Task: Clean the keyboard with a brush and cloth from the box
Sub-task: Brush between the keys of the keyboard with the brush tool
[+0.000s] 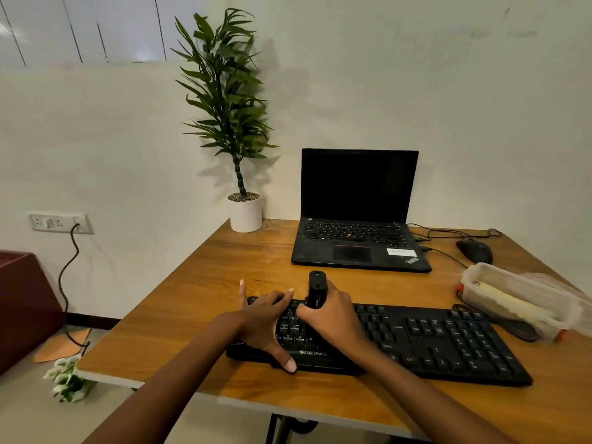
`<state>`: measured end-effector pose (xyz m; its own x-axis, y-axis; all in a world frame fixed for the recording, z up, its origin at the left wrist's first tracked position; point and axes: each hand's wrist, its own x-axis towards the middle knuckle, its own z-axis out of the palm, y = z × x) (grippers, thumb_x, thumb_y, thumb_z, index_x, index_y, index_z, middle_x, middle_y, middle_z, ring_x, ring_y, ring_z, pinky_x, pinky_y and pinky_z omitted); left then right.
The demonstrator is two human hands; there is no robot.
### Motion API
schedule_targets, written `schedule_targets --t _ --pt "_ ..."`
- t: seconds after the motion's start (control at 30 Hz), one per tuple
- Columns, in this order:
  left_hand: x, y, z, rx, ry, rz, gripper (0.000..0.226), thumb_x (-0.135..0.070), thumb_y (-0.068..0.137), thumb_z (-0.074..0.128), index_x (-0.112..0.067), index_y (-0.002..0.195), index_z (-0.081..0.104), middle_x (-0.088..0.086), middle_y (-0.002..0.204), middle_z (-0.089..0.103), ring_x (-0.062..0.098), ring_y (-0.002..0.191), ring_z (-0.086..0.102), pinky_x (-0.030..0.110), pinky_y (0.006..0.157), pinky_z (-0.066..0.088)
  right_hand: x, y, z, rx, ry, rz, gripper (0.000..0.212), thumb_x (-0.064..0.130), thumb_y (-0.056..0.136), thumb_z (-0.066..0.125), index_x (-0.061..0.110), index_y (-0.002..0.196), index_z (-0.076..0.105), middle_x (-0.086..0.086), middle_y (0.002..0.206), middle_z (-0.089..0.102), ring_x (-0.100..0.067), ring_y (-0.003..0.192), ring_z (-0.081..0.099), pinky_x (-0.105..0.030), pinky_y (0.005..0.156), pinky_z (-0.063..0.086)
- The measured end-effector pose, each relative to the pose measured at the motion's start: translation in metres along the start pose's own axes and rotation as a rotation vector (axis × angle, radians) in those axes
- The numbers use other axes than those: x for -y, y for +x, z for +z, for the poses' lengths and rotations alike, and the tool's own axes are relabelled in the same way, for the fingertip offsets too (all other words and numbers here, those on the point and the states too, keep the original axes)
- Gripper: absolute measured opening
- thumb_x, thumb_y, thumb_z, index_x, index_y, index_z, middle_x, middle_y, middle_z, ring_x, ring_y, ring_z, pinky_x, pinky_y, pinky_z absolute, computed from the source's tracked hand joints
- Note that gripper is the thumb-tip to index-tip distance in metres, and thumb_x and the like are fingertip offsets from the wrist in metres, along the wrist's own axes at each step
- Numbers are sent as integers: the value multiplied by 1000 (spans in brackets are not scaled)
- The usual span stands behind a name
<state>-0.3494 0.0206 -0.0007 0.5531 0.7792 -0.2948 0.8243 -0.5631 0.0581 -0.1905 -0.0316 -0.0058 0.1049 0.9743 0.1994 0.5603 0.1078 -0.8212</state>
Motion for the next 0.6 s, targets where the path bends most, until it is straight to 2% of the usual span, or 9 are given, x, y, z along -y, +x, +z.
schedule_targets --t 0.07,0.17,0.23,0.3,0.37,0.47,0.53,0.6 --pt "1 0 0 0 5 3 129 -71 66 65 -23 146 -24 1 159 -5 23 146 -8 68 94 -29 1 -7 1 97 5 3 21 22 73 68 25 73 47 5 69 56 -9 60 55 -21 51 44" --pt "0 -1 0 3 10 -2 127 -71 67 65 -23 147 -22 3 159 -6 24 146 -9 68 95 -28 6 13 -8 90 40 83 19 26 74 68 20 74 50 1 73 59 -13 60 59 -25 46 47" --pt "0 -2 0 3 13 -10 127 -72 67 64 -22 147 -21 2 159 -6 24 146 -9 69 95 -28 9 27 -13 -23 39 72 21 27 74 69 23 73 49 1 74 59 -18 65 61 -34 55 53" --pt "0 -1 0 0 10 -14 128 -72 66 64 -22 147 -21 1 159 -7 23 146 -10 68 95 -29 7 28 -9 -55 11 35 22 29 74 69 25 76 47 3 74 57 -18 71 60 -37 67 53" --pt "1 0 1 -4 14 -9 128 -73 66 64 -23 147 -22 1 159 -6 22 146 -9 68 94 -30 3 13 0 -20 0 12 22 31 74 68 25 80 47 5 73 56 -15 68 57 -33 62 49" --pt "2 1 2 -9 21 6 128 -72 66 64 -22 147 -21 0 159 -6 22 146 -9 67 91 -33 2 -5 5 107 -4 -2 21 26 73 67 28 74 46 7 68 55 -9 59 54 -23 51 43" --pt "2 1 2 -6 15 7 127 -72 67 64 -22 148 -20 0 159 -7 22 146 -10 67 92 -33 6 2 1 182 7 34 17 26 74 67 24 73 50 4 68 57 -10 55 55 -21 45 43" --pt "1 0 2 -3 18 0 127 -72 66 64 -22 148 -19 1 159 -7 22 146 -10 68 94 -30 9 17 -7 100 26 64 18 28 75 68 21 72 51 1 70 58 -14 56 58 -24 44 45"
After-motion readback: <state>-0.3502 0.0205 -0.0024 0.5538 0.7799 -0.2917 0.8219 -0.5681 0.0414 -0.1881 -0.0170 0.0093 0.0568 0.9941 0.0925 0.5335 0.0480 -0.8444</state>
